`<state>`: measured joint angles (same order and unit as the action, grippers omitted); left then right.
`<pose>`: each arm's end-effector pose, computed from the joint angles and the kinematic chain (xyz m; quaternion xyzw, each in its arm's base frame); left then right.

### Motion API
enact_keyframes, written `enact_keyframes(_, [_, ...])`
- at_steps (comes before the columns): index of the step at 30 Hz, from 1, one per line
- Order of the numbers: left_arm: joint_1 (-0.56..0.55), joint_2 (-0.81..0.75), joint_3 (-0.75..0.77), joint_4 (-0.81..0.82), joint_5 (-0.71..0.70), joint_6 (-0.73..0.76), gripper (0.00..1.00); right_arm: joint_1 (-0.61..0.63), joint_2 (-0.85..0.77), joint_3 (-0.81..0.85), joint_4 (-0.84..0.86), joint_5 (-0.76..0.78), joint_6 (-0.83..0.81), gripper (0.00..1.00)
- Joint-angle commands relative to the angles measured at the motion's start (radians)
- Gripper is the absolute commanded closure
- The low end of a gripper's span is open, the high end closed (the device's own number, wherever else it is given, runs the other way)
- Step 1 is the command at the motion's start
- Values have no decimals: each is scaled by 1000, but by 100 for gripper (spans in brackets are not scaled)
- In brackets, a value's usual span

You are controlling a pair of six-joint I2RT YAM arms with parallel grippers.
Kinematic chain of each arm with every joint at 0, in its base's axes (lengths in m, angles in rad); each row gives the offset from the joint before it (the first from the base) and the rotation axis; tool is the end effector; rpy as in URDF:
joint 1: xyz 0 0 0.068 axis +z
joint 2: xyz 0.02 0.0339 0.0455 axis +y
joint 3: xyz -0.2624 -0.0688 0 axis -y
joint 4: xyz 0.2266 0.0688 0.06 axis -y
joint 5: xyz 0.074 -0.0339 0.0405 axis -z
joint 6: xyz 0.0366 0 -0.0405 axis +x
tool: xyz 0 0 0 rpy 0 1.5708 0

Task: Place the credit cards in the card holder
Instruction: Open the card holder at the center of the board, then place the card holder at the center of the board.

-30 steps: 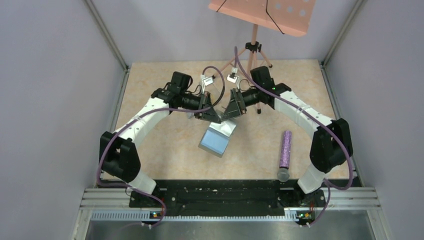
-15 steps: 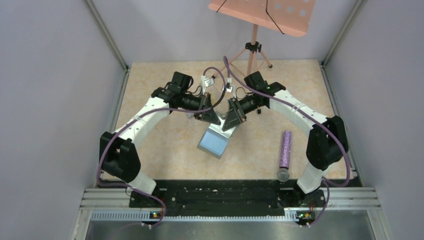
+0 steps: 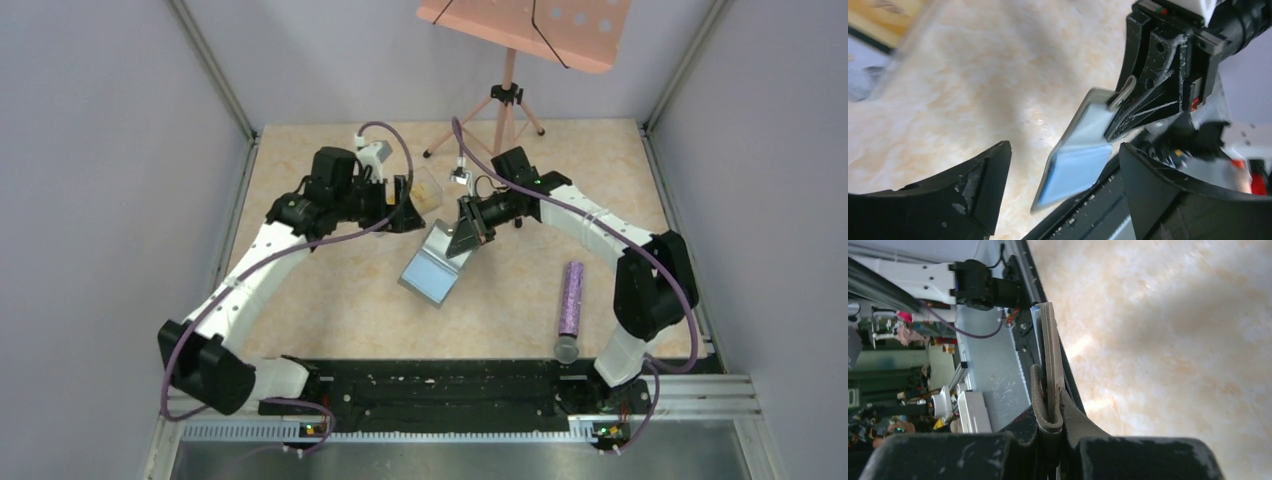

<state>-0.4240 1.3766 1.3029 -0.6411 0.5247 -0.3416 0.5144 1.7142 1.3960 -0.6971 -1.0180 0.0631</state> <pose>0.2473 -0.1317 0.3449 0.1437 0.8735 -0.3686 0.2837 0.2812 0.1947 0.2801 -0.3181 0.7886 0.5174 0.0961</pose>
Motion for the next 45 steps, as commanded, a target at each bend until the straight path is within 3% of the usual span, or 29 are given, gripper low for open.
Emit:
enact_keyframes(1, [6,-195,-117,146,-375,-99,7,-42,-89,-119,264,97,200,100])
enact_keyframes(2, [7,-229,-152,173,-422,-127,2,-51,-106,-152,312,118,235,100])
enact_keyframes(6, [14,-352,-291,310,-510,-210,1,-91,-172,-286,495,202,398,100])
enact_keyframes(10, [18,-430,-411,416,-495,-293,1,-159,-234,-448,703,276,572,100])
enact_keyframes(14, [22,-417,-430,427,-440,-345,2,-227,-283,-607,849,359,705,100])
enact_keyframes(22, [22,-287,-421,462,-243,-442,4,-274,-304,-754,928,476,728,100])
enact_keyframes(30, [21,-161,-378,469,-114,-467,4,-271,-221,-844,1057,426,710,99])
enact_keyframes(36, [19,-115,-338,407,-108,-431,4,-272,-305,-813,813,521,589,56])
enact_keyframes(40, [19,-94,-321,360,-115,-409,5,-271,-376,-744,600,621,483,41])
enact_keyframes(45, [15,-51,-298,306,-112,-387,6,-271,-436,-655,442,705,384,36])
